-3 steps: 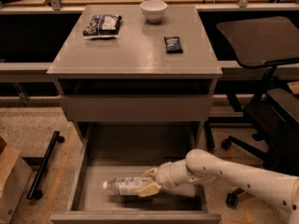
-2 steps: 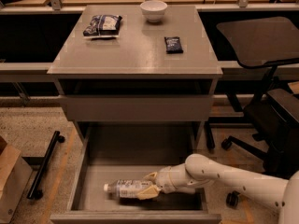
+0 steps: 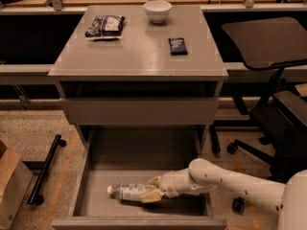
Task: Place blue plastic bottle into middle drawer
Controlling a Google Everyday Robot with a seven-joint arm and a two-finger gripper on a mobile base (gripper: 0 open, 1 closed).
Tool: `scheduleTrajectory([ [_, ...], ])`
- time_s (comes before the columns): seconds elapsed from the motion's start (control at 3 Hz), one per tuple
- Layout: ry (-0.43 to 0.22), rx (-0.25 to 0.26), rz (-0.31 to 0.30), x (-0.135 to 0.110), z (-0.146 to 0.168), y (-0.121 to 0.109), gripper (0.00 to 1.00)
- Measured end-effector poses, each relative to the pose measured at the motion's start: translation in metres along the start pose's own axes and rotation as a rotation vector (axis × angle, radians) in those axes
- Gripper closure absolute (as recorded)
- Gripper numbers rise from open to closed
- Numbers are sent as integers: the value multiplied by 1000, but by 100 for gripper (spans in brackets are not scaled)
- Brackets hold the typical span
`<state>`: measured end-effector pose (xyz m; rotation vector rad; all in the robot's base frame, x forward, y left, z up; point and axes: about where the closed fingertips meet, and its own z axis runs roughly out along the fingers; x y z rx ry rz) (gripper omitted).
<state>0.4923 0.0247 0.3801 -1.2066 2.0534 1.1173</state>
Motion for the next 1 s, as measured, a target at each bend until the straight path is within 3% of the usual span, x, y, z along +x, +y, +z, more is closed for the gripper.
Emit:
scheduleTrajectory([
  [0.33, 1, -4, 0, 0, 2, 1, 15],
  [0.67, 1, -8, -1, 0, 3, 3, 0],
  [1.0, 1, -8, -1, 0, 4, 3, 0],
])
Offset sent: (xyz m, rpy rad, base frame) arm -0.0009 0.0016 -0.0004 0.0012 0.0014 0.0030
